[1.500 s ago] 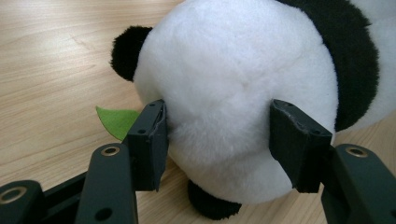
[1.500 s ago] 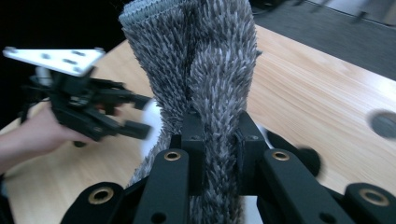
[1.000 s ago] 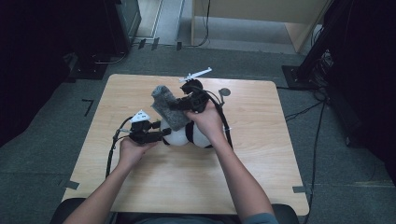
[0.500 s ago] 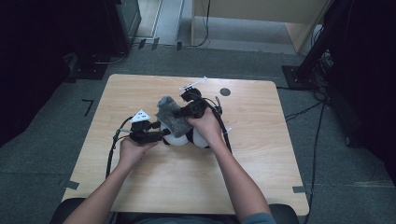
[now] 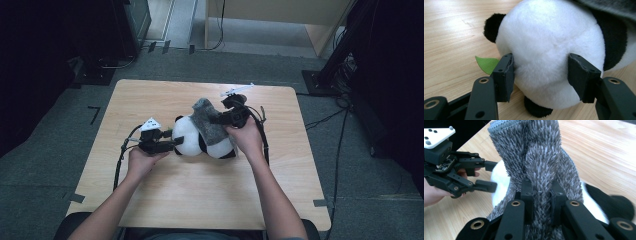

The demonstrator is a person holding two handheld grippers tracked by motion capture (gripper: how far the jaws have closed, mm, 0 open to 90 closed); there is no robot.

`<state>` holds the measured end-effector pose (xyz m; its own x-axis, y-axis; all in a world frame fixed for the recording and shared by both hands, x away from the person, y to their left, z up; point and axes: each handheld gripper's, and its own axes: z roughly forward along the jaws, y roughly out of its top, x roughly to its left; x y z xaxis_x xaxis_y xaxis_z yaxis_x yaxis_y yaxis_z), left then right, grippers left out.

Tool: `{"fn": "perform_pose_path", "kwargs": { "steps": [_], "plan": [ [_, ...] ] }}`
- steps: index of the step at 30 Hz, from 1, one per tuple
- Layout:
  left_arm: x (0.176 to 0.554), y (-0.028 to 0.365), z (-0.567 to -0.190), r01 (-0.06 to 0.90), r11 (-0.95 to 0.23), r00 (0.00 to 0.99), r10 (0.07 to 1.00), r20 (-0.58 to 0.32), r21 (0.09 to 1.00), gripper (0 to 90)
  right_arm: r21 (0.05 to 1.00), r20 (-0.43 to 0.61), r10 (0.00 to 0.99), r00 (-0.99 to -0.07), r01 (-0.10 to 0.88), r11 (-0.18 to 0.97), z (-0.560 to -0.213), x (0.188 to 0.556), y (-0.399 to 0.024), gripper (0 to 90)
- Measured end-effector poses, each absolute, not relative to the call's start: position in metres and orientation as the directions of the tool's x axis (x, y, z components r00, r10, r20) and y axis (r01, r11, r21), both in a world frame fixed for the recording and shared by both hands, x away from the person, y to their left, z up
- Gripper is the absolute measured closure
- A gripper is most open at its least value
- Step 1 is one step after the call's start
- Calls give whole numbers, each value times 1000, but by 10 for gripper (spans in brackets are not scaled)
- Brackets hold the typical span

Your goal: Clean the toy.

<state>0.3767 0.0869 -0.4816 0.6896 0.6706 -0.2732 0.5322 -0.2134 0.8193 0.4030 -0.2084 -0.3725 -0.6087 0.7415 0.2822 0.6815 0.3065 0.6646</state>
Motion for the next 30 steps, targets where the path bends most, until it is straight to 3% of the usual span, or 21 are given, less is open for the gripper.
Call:
{"fn": "perform_pose_path", "kwargs": {
  "steps": [17, 23, 30],
  "plan": [
    [377, 87, -482, 532, -210, 689, 671, -275, 820, 418, 681, 304, 804, -510, 707, 191, -373, 381, -279, 784],
    [377, 87, -481, 534, -210, 689, 670, -278, 819, 429, 721, 312, 769, -558, 666, 191, -357, 368, -271, 786],
    [377, 87, -481, 535, -211, 689, 669, -279, 818, 434, 756, 294, 691, -661, 603, 255, -338, 354, -231, 785]
  ]
}}
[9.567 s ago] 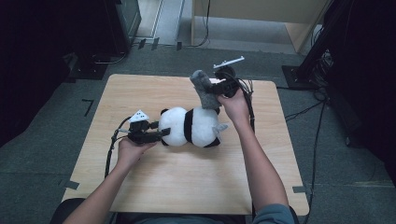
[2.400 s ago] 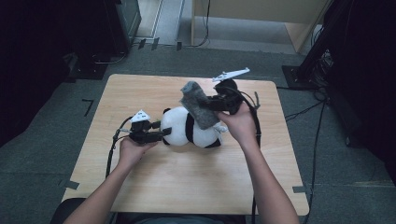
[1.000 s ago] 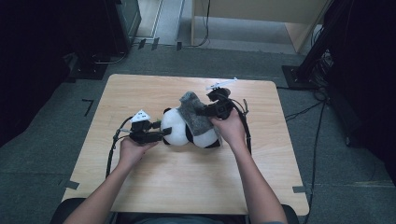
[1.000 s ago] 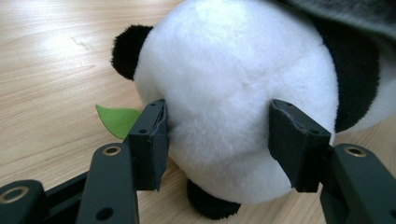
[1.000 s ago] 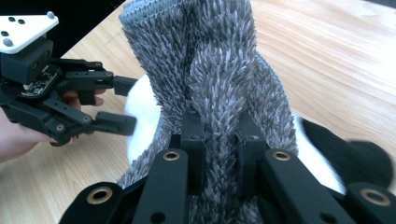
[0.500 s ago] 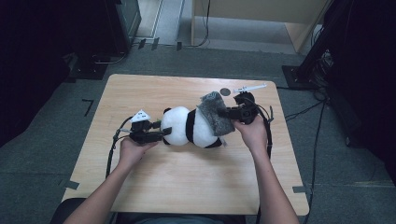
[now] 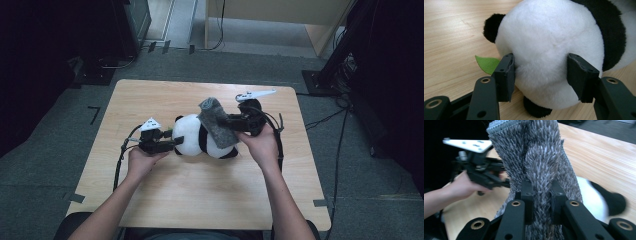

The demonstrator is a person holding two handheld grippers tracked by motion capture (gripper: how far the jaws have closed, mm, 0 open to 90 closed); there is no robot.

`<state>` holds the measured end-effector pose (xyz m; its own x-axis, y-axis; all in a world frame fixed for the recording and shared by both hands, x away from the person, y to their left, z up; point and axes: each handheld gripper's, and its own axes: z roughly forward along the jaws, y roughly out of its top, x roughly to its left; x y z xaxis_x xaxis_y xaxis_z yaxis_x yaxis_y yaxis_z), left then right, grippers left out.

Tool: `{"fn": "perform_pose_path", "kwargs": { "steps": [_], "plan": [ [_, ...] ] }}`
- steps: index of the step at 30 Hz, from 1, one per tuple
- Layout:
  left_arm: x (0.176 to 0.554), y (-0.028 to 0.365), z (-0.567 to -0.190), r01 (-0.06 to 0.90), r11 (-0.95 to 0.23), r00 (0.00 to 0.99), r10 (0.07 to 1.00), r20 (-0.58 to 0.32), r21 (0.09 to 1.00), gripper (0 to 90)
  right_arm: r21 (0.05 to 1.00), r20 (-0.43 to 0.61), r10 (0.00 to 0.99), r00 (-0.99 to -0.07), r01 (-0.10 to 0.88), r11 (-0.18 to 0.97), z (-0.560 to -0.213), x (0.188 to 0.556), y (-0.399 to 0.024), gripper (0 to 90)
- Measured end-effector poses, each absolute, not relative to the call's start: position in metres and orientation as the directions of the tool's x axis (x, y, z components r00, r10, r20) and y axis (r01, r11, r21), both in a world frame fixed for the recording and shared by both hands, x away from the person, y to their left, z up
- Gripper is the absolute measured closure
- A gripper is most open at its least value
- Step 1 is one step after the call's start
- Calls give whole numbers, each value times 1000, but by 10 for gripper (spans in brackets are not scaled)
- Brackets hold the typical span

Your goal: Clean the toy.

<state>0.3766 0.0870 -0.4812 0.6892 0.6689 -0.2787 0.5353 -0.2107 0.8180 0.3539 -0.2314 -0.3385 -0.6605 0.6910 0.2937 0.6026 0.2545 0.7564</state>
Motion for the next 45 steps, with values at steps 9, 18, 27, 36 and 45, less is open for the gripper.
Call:
{"fn": "perform_pose_path", "kwargs": {
  "steps": [9, 18, 27, 36, 45],
  "plan": [
    [377, 87, -481, 536, -208, 688, 670, -280, 818, 435, 750, 304, 611, -731, 579, 320, -348, 357, -172, 785],
    [376, 87, -481, 536, -214, 689, 670, -276, 817, 435, 697, 319, 613, -723, 617, 365, -391, 372, -133, 785],
    [377, 85, -480, 532, -220, 688, 675, -267, 817, 436, 668, 304, 668, -679, 652, 359, -415, 375, -156, 783],
    [382, 85, -480, 547, -226, 690, 667, -281, 806, 439, 674, 258, 681, -685, 633, 380, -403, 368, -179, 784],
    [384, 85, -479, 546, -244, 696, 665, -271, 801, 447, 711, 238, 690, -683, 606, 355, -394, 359, -207, 783]
  ]
}}
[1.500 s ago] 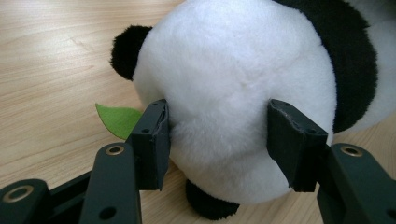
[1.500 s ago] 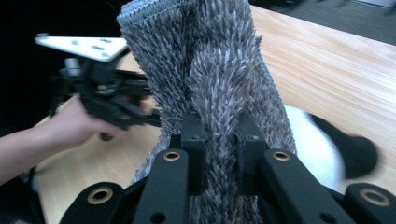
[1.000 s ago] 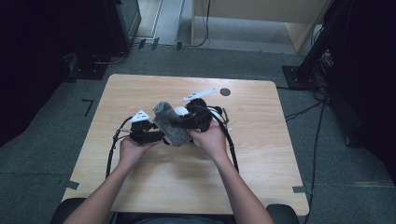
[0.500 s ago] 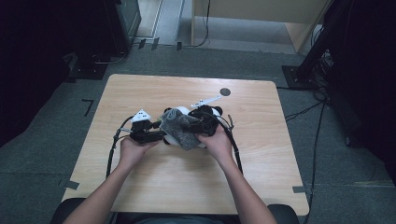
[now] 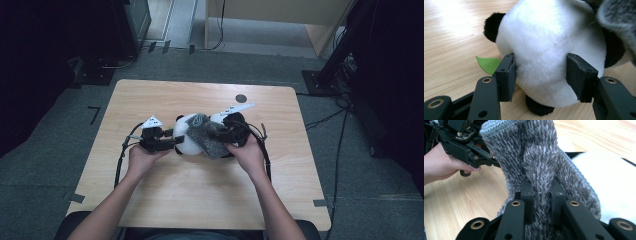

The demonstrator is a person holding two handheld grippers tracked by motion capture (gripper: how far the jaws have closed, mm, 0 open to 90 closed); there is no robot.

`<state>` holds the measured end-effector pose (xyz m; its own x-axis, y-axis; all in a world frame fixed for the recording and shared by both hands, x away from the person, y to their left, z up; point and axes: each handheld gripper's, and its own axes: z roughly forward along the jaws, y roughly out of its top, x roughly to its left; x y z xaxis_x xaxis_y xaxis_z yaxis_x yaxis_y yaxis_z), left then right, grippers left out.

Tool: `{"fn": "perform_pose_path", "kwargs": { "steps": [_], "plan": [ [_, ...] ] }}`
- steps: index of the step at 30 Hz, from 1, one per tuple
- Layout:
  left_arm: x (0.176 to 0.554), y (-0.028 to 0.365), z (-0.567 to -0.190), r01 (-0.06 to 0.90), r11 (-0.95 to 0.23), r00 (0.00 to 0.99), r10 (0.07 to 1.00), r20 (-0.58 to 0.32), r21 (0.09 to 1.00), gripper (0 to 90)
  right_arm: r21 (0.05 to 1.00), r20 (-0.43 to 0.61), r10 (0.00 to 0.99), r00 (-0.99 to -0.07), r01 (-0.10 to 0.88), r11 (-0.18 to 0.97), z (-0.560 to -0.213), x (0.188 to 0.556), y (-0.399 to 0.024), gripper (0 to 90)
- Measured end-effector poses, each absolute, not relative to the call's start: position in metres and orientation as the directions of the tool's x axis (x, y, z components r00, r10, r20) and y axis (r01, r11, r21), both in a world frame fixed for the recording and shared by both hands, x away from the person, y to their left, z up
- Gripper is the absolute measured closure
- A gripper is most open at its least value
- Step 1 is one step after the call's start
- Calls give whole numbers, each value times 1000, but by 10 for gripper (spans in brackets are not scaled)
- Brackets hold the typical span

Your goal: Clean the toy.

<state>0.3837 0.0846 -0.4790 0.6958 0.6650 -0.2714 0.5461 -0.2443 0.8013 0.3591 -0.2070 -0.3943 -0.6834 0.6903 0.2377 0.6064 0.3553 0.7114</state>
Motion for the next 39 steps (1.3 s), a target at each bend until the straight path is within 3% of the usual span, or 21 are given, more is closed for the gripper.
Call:
{"fn": "perform_pose_path", "kwargs": {
  "steps": [21, 28, 39],
  "plan": [
    [389, 81, -475, 553, -268, 702, 659, -269, 789, 453, 747, 276, 732, -623, 618, 244, -401, 345, -277, 775],
    [390, 82, -476, 563, -256, 699, 654, -289, 786, 456, 729, 305, 769, -562, 658, 191, -402, 343, -294, 797],
    [390, 81, -476, 561, -245, 693, 662, -286, 791, 455, 791, 295, 684, -667, 573, 217, -360, 325, -261, 800]
  ]
}}
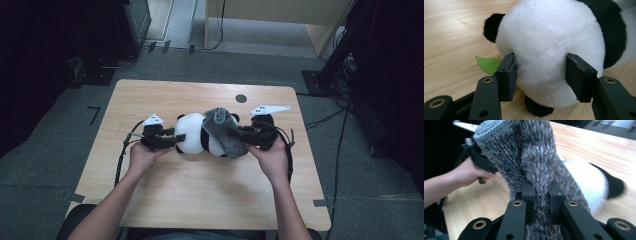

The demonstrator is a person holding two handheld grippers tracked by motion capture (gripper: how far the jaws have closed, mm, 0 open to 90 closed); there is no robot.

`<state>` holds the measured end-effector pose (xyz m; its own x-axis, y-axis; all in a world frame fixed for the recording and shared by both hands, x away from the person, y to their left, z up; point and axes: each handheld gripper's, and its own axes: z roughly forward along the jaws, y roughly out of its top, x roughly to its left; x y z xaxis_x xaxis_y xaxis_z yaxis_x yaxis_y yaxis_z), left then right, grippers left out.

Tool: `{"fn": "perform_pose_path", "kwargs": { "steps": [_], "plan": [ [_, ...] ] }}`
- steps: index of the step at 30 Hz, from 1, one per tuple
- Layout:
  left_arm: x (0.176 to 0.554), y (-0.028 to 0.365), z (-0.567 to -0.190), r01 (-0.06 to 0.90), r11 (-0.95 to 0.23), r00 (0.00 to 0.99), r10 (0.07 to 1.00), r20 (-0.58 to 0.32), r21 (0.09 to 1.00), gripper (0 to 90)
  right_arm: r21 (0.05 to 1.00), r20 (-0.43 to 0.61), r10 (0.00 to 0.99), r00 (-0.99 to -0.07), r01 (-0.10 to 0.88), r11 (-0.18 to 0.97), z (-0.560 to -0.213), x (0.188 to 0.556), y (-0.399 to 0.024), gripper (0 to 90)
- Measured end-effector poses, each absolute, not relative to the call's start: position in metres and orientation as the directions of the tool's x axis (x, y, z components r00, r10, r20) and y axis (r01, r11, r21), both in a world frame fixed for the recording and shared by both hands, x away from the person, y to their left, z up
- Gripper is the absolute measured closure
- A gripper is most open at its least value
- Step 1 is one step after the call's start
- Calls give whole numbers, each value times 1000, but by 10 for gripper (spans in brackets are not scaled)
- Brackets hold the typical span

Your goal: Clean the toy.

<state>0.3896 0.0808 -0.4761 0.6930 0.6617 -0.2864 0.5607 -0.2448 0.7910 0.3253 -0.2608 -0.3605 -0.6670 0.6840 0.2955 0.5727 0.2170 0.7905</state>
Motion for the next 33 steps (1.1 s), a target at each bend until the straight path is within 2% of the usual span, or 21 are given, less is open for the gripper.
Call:
{"fn": "perform_pose_path", "kwargs": {
  "steps": [6, 13, 17, 20, 22, 33],
  "plan": [
    [389, 80, -476, 560, -239, 690, 664, -288, 793, 454, 781, 288, 642, -710, 563, 271, -362, 335, -222, 798],
    [388, 79, -477, 555, -240, 693, 664, -283, 797, 454, 739, 309, 610, -729, 588, 329, -384, 357, -177, 796],
    [387, 79, -478, 552, -234, 691, 666, -281, 801, 454, 701, 283, 633, -720, 606, 376, -403, 366, -163, 794],
    [388, 78, -478, 553, -235, 689, 668, -281, 799, 456, 676, 239, 670, -703, 616, 404, -416, 371, -163, 794],
    [388, 77, -478, 556, -238, 689, 668, -281, 796, 457, 680, 263, 668, -696, 625, 384, -418, 373, -168, 794],
    [390, 72, -476, 558, -254, 689, 672, -271, 790, 458, 706, 250, 714, -654, 628, 328, -402, 360, -206, 791]
  ]
}}
